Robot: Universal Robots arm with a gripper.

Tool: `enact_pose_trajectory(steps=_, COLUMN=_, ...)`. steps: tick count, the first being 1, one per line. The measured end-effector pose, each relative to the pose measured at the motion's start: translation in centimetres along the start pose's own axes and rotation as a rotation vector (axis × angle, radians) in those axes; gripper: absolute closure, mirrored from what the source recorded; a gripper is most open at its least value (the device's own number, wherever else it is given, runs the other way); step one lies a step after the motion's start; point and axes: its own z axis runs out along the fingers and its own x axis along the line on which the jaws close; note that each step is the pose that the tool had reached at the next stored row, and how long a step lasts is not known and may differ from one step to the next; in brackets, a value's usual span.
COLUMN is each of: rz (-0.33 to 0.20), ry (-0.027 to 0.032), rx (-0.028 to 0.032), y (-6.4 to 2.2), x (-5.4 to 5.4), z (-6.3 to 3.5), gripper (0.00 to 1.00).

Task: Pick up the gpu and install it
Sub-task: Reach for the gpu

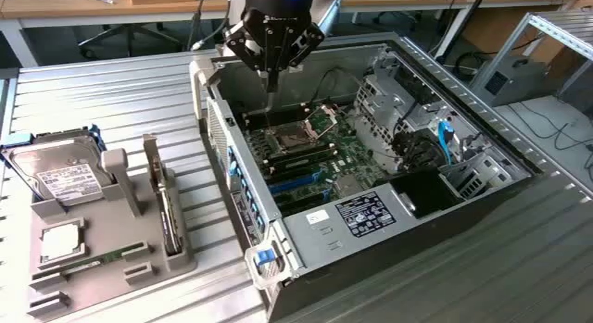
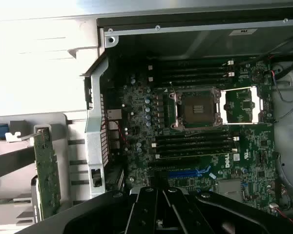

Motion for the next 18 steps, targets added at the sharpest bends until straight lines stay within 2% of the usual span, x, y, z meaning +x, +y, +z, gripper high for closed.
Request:
enact_pose_trajectory(steps=12, rz=0.000, ry=0.0000, rx=0.0000, y=0.00, x=0.01, z=0.00, gripper=0.89)
enact_pose_trajectory(steps=18, rz=0.000, ry=0.0000, rx=0.0001, y=-0.03, x=0.41, z=-0.01, gripper=0.89)
